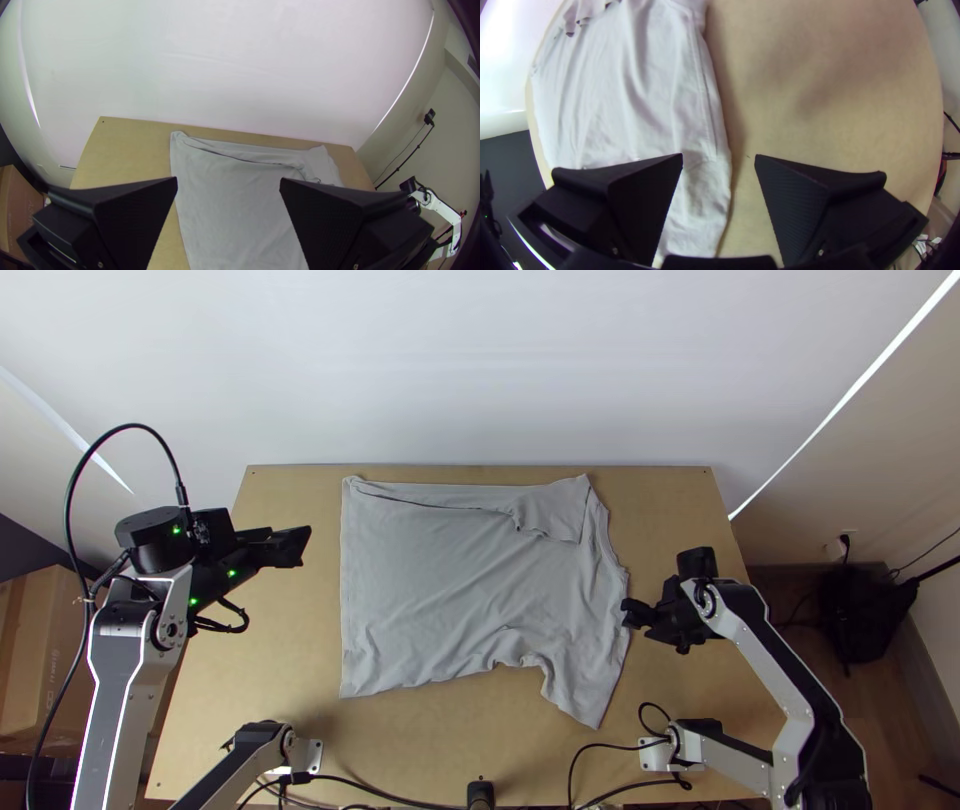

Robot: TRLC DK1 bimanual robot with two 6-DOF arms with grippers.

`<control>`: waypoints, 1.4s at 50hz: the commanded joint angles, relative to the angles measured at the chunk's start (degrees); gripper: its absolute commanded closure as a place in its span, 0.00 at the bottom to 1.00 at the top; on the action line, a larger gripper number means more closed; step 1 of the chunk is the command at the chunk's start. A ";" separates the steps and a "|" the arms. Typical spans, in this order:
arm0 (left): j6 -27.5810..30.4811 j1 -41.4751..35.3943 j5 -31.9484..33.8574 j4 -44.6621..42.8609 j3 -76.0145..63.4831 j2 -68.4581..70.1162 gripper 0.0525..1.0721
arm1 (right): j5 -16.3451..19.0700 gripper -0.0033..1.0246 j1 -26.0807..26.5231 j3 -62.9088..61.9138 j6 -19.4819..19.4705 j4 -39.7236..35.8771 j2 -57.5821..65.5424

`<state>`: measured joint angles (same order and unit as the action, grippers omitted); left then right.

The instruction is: Fold the t-shirt

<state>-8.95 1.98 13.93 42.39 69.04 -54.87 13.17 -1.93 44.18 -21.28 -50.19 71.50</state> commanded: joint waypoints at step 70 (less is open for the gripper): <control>31.10 -15.25 -6.02 27.39 -29.22 -6.21 0.14 | 2.92 0.97 -3.60 -8.06 1.15 11.17 -3.13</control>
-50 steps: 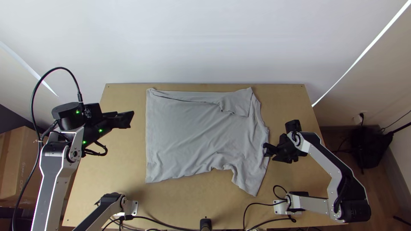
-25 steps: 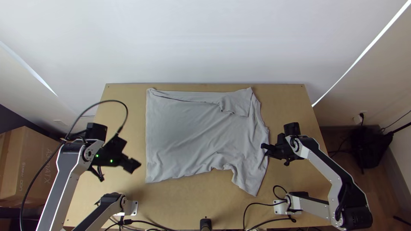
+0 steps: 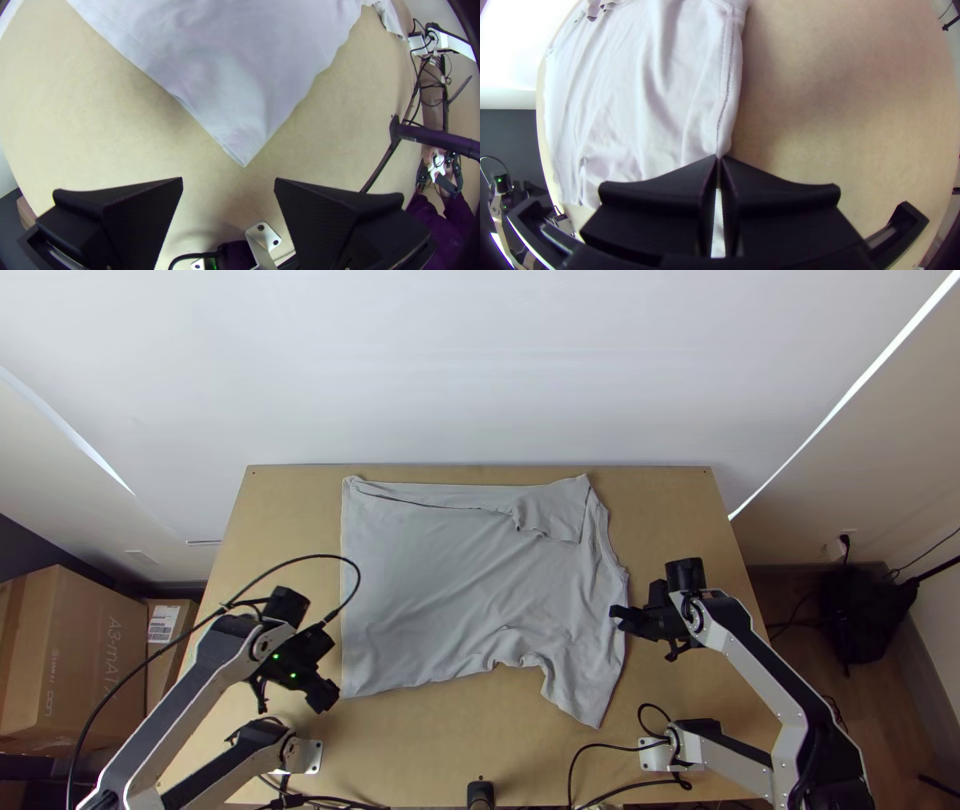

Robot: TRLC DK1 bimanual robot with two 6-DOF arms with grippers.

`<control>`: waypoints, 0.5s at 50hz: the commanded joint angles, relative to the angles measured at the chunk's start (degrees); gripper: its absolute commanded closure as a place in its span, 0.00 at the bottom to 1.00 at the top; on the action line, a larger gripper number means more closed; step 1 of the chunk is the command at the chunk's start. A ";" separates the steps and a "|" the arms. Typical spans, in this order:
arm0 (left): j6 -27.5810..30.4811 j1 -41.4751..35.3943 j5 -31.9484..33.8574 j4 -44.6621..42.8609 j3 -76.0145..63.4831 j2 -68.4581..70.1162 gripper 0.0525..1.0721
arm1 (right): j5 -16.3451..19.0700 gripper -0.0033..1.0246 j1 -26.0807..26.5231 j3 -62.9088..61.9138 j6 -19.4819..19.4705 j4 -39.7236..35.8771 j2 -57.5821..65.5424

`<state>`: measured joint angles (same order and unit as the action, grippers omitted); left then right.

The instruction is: Fold the t-shirt

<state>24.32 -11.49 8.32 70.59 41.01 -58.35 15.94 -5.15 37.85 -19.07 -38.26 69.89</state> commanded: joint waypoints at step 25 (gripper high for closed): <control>-4.80 -8.64 -1.02 -5.20 -0.23 -16.10 0.23 | 0.14 0.97 -0.30 -0.93 -1.85 -0.94 -2.12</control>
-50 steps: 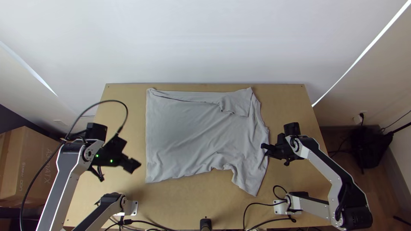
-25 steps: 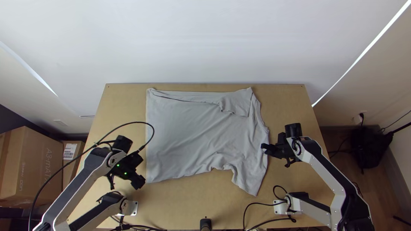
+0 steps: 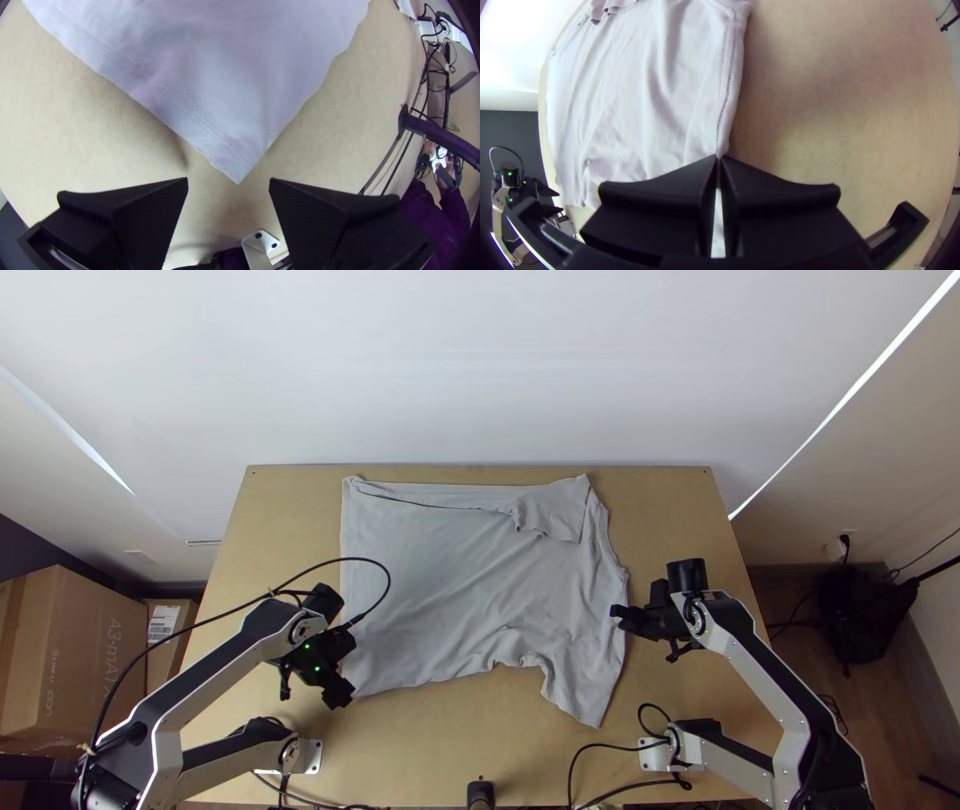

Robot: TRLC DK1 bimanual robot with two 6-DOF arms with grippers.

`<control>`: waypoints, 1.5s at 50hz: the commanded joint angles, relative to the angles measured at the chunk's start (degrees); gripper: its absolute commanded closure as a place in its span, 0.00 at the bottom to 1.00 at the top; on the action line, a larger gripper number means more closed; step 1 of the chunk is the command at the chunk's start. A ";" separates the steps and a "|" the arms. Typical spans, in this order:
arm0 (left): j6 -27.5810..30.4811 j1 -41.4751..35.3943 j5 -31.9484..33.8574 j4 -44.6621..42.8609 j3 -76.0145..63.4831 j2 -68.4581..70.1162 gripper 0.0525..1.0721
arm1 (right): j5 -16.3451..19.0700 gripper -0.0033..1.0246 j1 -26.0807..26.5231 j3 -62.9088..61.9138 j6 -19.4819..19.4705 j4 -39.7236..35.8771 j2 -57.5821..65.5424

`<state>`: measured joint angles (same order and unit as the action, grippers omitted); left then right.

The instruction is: Fold the t-shirt

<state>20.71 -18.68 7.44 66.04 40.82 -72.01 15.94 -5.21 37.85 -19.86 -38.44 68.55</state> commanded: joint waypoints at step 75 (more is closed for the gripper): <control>-28.27 22.63 4.77 -33.26 37.32 1.17 0.98 | -0.04 0.97 7.15 27.19 5.79 24.29 -3.60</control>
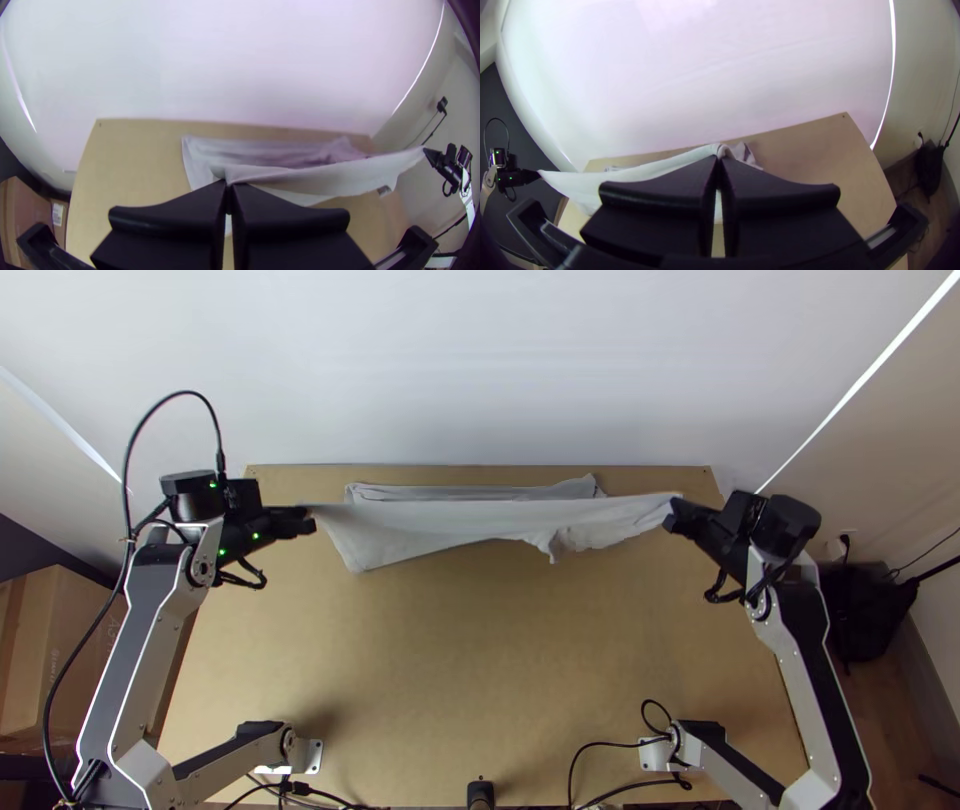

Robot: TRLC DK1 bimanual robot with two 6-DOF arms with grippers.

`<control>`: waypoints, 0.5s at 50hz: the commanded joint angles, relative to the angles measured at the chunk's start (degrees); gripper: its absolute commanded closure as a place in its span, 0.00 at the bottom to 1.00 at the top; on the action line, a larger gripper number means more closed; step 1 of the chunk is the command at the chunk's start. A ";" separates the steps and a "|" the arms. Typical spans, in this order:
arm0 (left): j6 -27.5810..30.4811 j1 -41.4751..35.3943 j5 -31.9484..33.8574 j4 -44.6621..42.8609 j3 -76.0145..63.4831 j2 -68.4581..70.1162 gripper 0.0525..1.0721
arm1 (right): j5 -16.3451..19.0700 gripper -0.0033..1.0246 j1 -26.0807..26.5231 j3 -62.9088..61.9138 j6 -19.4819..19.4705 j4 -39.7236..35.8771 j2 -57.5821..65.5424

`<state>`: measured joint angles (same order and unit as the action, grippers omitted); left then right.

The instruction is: Fold the t-shirt

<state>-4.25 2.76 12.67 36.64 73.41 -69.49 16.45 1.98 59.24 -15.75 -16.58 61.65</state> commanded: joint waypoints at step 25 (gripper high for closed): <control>-6.91 4.27 -4.93 -9.40 38.13 -15.06 0.98 | -5.37 0.97 -0.66 37.96 2.83 12.18 21.50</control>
<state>-9.04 5.13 9.82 28.95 104.60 -82.37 14.76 0.84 89.73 -13.37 -7.01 80.95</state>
